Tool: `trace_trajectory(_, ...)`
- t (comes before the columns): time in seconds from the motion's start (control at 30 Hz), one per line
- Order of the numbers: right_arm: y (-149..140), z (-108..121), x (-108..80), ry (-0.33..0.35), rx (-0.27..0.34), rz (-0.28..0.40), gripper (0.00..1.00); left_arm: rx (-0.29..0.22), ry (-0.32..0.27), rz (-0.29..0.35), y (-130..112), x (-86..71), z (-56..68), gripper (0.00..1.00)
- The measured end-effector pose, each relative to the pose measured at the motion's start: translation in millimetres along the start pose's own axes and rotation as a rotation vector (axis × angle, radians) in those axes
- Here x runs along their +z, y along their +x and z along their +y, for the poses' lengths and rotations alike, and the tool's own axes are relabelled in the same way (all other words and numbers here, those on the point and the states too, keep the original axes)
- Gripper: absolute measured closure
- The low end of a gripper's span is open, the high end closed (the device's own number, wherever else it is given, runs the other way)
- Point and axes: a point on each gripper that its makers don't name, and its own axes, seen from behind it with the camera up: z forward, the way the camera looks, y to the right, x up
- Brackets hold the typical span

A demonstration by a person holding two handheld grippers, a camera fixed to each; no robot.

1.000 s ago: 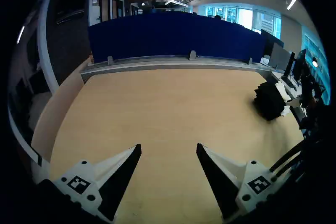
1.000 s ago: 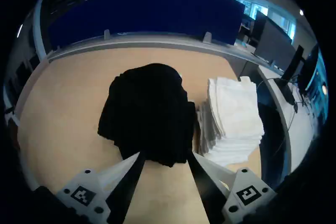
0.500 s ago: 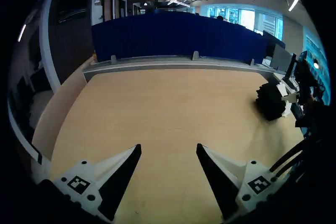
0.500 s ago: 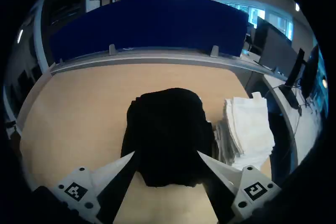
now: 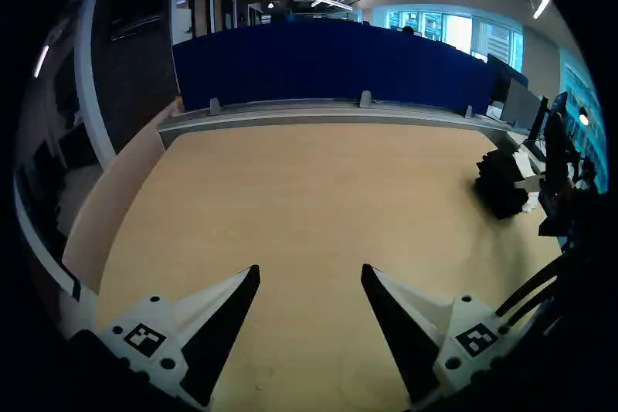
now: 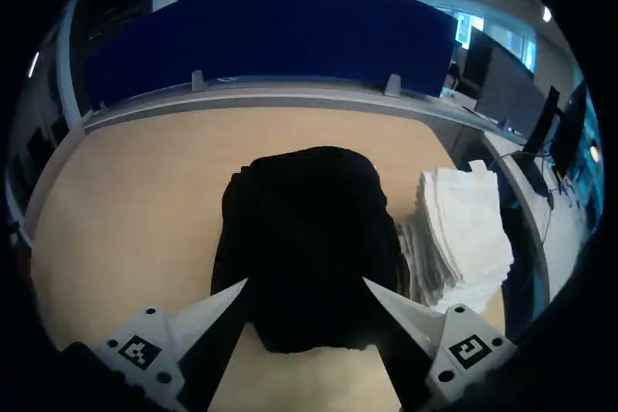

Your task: Fold towel

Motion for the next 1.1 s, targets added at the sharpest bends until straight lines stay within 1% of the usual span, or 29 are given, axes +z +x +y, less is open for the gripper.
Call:
trace_trajectory(0.17, -12.1, 2.4, 9.6, -0.008, 0.001, -0.023, 0.05, 0.001, 0.006, -0.004, -0.6, -0.1, -2.6, 0.02)
trace_trajectory(0.27, -14.7, 2.5, 13.0, -0.008, 0.008, -0.025, 0.06, 0.004, 0.007, -0.005, 0.0, -0.9, -2.9, 0.02)
trace_trajectory(0.47, -7.8, 2.0, 9.5, -0.006, 0.014, -0.008, 0.05, 0.006, 0.005, -0.005, 1.8, -0.3, -1.8, 0.02)
trace_trajectory(0.67, 21.5, 1.5, -4.1, -0.008, 0.009, 0.058, 0.05, 0.006, 0.001, -0.004, 3.0, 1.3, 1.0, 0.02)
trace_trajectory(0.77, 40.0, 2.6, -6.0, -0.005, 0.010, 0.087, 0.05, 0.007, -0.001, -0.004, 3.6, 2.2, 2.1, 0.02)
trace_trajectory(0.9, 59.4, 5.0, -2.6, -0.004, 0.018, 0.108, 0.05, 0.009, -0.002, -0.004, 3.4, 2.2, 3.2, 0.02)
trace_trajectory(1.1, 74.3, 5.6, 5.5, -0.002, 0.011, 0.117, 0.05, 0.005, 0.007, -0.006, 2.0, 1.4, 1.4, 0.02)
